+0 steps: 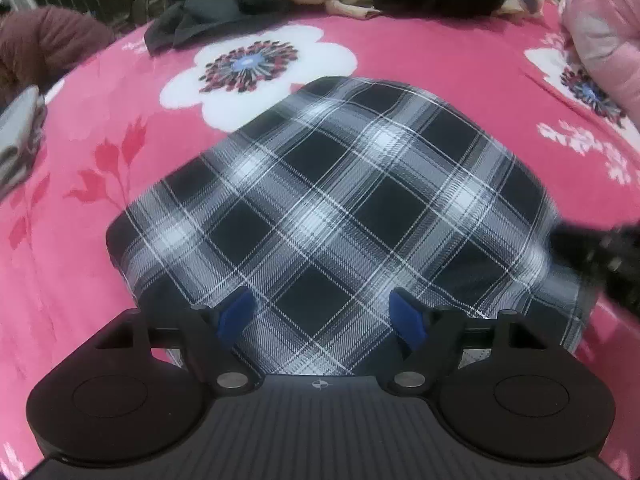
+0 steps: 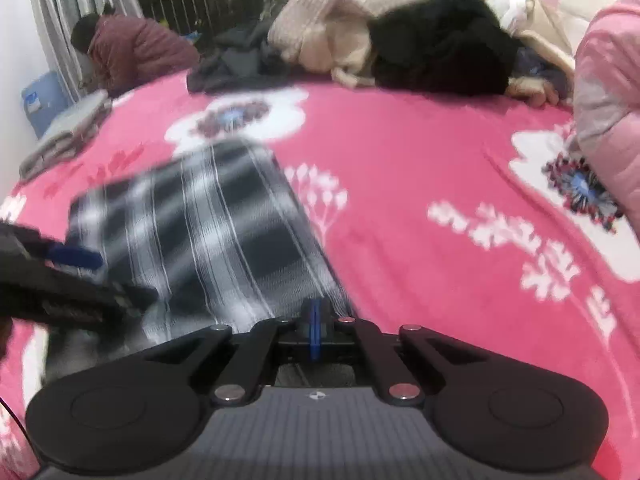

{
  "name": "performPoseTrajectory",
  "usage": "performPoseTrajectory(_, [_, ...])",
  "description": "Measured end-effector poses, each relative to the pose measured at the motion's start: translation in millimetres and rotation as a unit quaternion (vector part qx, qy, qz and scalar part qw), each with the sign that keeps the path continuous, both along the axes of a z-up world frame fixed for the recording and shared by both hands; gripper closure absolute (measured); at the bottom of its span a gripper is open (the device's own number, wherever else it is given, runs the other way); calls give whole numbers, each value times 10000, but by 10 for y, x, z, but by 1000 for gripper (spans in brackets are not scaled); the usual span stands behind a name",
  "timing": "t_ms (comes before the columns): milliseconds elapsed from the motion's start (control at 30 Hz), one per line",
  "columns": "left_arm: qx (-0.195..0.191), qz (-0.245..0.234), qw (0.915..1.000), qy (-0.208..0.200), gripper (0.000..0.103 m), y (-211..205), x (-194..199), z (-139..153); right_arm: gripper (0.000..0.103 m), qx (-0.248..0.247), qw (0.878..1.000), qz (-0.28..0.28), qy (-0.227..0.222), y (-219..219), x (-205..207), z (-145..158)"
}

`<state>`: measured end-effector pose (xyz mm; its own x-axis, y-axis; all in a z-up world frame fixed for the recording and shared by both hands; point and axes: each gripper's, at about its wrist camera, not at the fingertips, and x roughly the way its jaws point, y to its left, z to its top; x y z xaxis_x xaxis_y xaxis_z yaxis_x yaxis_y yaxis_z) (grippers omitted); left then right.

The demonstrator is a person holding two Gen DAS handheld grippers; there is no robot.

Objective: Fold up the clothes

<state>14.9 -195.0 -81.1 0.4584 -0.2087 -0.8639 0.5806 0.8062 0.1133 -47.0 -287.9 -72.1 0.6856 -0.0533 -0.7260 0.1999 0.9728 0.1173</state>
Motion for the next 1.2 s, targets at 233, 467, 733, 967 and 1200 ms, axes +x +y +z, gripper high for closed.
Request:
performPoseTrajectory(233, [87,33,9999,-63,26,-35,-12,4,101,131,9990,239,-351,11,276,201])
performPoseTrajectory(467, [115,53,9999,-57,24,-39,7,-4,101,61,9988,475,-124,76,462,-51])
performPoseTrajectory(733, [177,53,9998,-123,21,-50,-4,-3,101,34,9985,534,-96,73,452,-44])
performPoseTrajectory(967, [69,113,9998,-130,19,-5,-4,5,100,149,9975,658,-208,22,405,-24])
performPoseTrajectory(1200, [-9,281,9996,-41,6,52,54,-8,80,478,9943,381,-875,-127,177,96])
